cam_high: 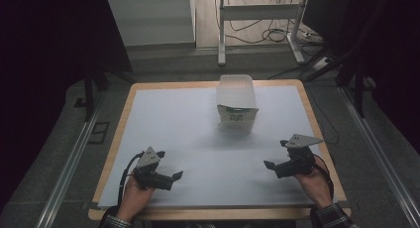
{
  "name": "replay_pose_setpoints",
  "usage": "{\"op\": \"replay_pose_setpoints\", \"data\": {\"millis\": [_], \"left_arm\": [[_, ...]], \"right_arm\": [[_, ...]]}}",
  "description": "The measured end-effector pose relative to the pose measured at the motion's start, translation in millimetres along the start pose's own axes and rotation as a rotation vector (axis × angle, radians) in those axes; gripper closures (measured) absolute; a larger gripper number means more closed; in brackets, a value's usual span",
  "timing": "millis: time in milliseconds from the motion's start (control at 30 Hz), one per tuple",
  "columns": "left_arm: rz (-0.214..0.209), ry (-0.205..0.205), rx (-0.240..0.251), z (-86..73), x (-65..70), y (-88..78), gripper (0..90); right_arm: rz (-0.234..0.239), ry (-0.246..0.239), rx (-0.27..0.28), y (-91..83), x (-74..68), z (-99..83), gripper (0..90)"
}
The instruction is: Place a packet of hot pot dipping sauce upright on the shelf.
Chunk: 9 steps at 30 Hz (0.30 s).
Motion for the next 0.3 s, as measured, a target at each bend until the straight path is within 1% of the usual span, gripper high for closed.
{"op": "replay_pose_setpoints", "data": {"millis": [33, 133, 300], "left_arm": [[0.0, 0.001, 0.0, 0.0, 0.1, 0.1, 0.0], [0.004, 0.007, -0.001, -0.1, 0.2, 0.3, 0.0], [0.0, 0.002, 0.0, 0.5, 0.5, 0.4, 0.0]], "right_arm": [[-0.003, 0.006, -0.006, 2.9, 1.0, -4.6, 1.4], [0.001, 0.012, -0.025, 7.9, 1.6, -11.0, 1.4], [0.002, 0.004, -0.028, 9.9, 1.3, -11.7, 1.4]]}}
Point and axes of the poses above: each handheld gripper's, and its own axes: y roughly forward along the jaws, z roughly out of its top, x roughly to its right, the point moved 10 cm from there along y, roughly forward along the jaws, and after that the axes turned 8 degrees about -x, right-handed, at the moved point
